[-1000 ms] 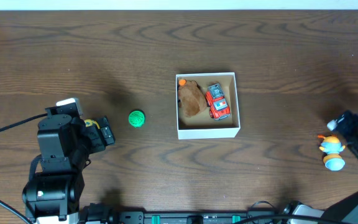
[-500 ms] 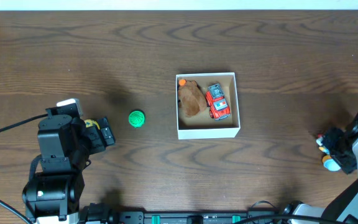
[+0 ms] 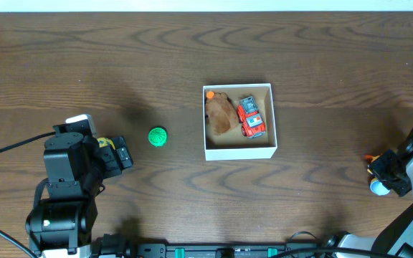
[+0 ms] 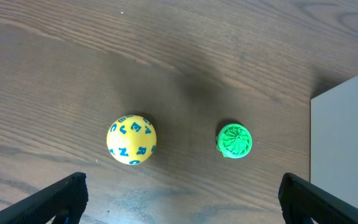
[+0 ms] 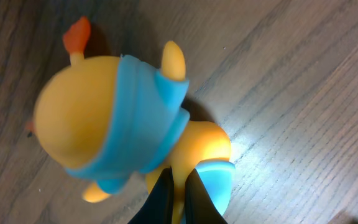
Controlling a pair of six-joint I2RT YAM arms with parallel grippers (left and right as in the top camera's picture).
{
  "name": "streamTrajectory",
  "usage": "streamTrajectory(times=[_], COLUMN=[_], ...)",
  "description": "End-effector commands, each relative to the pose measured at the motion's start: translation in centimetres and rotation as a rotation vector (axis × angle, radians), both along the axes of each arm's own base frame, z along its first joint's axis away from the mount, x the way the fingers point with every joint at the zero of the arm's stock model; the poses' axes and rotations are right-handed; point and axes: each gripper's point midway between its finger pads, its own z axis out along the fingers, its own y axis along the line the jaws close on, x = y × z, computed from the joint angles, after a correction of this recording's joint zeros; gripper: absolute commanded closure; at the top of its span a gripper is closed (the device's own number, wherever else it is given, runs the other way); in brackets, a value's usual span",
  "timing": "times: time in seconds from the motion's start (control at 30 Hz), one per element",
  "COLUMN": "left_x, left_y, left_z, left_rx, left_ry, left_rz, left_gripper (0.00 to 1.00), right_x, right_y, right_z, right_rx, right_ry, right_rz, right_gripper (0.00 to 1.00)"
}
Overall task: Pack container
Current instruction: 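Grasp the orange-and-blue duck figure with the right gripper, then place the duck figure into the box and withdraw the right gripper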
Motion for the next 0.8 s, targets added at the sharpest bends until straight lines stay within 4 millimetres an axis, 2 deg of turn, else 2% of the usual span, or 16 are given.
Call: streamTrajectory(times=[0.0, 0.1, 0.2, 0.33, 0.43, 0.53, 0.63, 0.7, 0.77], left_x=[0.1, 0.1, 0.1, 0.1, 0.1, 0.1, 0.1, 0.1, 0.1], left_y=[0.2, 0.2, 0.2, 0.2, 0.2, 0.2, 0.2, 0.2, 0.2], left_z=[0.7, 0.7, 0.7, 0.7, 0.7, 0.7, 0.7, 0.7, 0.7], left_rx=[0.003, 0.004, 0.003, 0.003, 0.003, 0.003, 0.003, 0.003, 0.003], left_ry=[-0.017, -0.017, -0.017, -0.017, -0.017, -0.017, -0.017, -0.017, -0.017], left_rz=[0.008, 0.008, 0.008, 0.008, 0.008, 0.008, 0.008, 0.008, 0.008], left_gripper=[0.02, 0.02, 0.02, 0.02, 0.02, 0.02, 0.02, 0.02, 0.02], right_x=[0.2, 1.3, 2.8, 5.9, 8.5, 10.9, 12.5, 12.9, 13.1], right_y=[0.6, 1.4, 1.9, 3.1, 5.3, 9.1, 14.9, 18.9, 22.3], right_z=[-0.5, 0.0, 1.8, 6.4, 10.9, 15.2, 18.9, 20.7, 21.5], right_rx=[0.045, 0.082, 0.089, 0.054, 0.017, 0.013, 0.053, 0.072, 0.076], right_ry=[-0.018, -0.062, -0.096, -0.154, -0.223, -0.319, -0.427, -0.478, -0.511], right_rz=[-0.004, 0.017, 0.051, 0.179, 0.301, 0.462, 0.646, 0.767, 0.909], right_gripper=[0.99, 0.99, 0.99, 0.99, 0.99, 0.99, 0.99, 0.99, 0.99])
